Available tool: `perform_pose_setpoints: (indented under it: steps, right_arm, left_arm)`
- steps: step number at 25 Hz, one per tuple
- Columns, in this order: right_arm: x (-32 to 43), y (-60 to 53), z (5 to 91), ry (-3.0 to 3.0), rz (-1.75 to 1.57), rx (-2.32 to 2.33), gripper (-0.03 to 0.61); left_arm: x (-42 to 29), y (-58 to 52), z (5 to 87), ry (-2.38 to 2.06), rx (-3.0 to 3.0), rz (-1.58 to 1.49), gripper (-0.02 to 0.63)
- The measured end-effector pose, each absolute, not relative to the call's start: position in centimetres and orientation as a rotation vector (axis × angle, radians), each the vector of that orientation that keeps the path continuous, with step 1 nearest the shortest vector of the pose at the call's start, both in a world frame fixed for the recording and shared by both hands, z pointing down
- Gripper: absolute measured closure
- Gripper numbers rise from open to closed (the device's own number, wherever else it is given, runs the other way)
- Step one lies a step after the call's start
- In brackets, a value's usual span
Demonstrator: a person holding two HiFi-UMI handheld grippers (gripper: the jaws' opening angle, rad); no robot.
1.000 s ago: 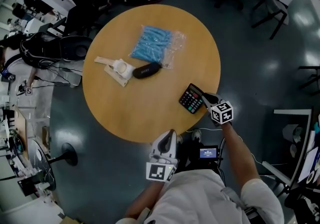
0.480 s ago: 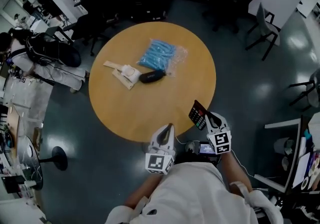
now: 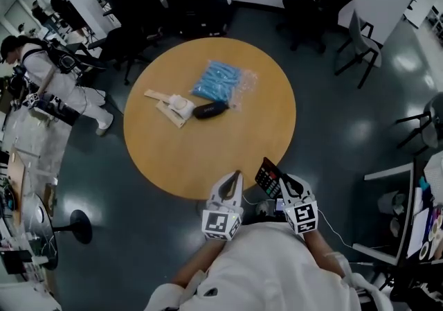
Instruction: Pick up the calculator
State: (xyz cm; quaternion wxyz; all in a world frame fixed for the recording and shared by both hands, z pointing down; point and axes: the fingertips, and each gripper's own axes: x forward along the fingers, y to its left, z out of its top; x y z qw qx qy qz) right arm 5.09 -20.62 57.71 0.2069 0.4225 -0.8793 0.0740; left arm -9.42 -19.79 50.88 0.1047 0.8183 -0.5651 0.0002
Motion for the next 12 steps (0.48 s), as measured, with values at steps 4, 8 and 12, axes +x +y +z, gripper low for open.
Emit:
perform_pose_setpoints:
  steps: [4,8,12]
  right_arm:
    - [5.1,-20.7,57.0,-2.458,0.183,1.196,0.526]
    - [5.7,-21.0,56.5,-2.458,0.175,1.23,0.526]
    - [5.8,-21.1,56.0,-2.465,0.178,1.254,0.526]
  left_arm:
    - [-9.4,-19.8,50.6,-1.664,2.42,-0.011,0.607]
    - [-9.0,-19.8,50.6,-1.658,2.425,-0.016,0.607]
    - [-9.1,-19.7,50.5,-1.657,2.427,-0.011,0.607]
